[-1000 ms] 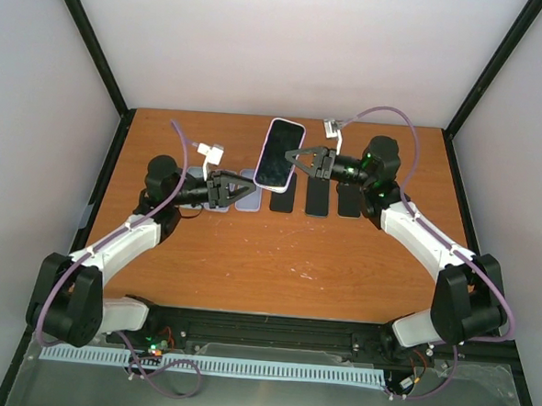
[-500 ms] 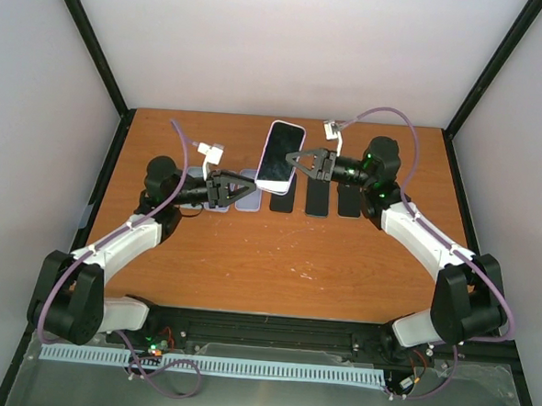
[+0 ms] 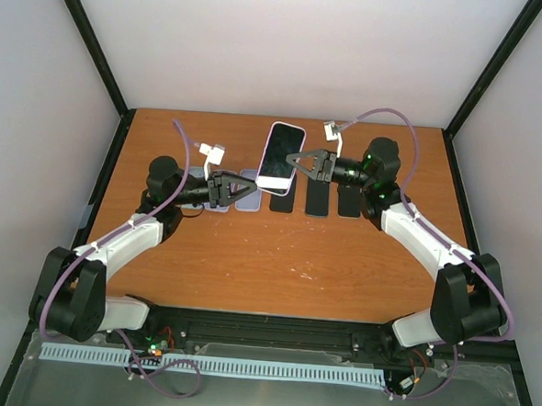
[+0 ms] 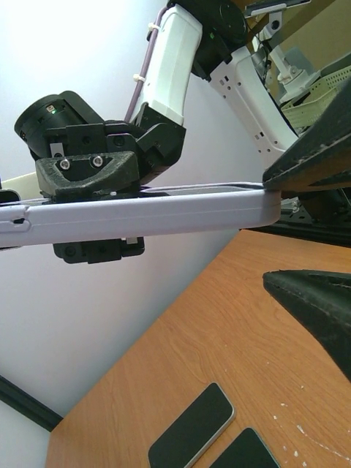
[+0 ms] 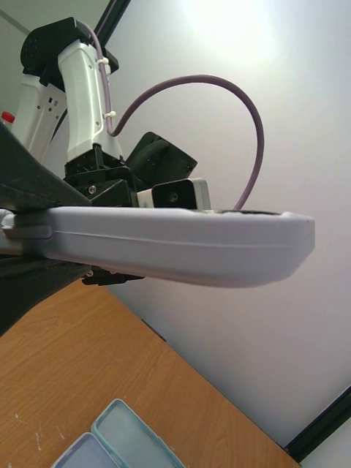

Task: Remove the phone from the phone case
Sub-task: Remove the phone case from the phone, then place the phone case at the center of the board.

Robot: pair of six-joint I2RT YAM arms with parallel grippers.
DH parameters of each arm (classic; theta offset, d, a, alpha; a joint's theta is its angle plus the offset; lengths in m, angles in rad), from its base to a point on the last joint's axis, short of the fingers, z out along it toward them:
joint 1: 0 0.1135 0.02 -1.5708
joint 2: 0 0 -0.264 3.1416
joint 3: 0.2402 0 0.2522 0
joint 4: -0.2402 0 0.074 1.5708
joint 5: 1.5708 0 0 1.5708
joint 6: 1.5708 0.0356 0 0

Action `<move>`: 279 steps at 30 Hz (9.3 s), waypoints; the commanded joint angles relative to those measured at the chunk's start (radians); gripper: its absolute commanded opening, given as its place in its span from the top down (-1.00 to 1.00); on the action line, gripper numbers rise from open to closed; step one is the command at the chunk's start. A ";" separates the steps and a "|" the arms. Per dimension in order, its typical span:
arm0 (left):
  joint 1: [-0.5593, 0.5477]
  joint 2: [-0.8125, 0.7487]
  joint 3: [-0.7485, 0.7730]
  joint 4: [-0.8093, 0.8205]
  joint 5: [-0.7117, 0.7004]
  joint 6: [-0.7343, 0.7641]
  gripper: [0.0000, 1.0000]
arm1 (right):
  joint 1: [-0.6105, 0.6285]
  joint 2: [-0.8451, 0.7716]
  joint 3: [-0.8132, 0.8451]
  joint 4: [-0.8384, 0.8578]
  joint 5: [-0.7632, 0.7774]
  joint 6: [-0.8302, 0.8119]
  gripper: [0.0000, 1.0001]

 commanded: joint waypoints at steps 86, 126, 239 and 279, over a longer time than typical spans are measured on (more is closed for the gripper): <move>-0.015 0.043 0.092 0.161 0.093 -0.038 0.08 | 0.290 0.045 0.068 -0.474 -0.428 -0.452 0.94; 0.047 0.048 0.183 -0.356 -0.295 -0.149 0.99 | 0.047 0.118 0.467 -1.040 0.094 -0.936 -0.70; 0.104 0.110 0.169 -0.540 -0.485 -0.200 0.99 | 0.549 0.069 0.295 -0.688 1.327 -1.618 0.94; 0.672 0.459 0.704 -1.576 -0.124 1.267 0.99 | 0.237 -0.185 0.304 -1.001 0.943 -1.433 0.94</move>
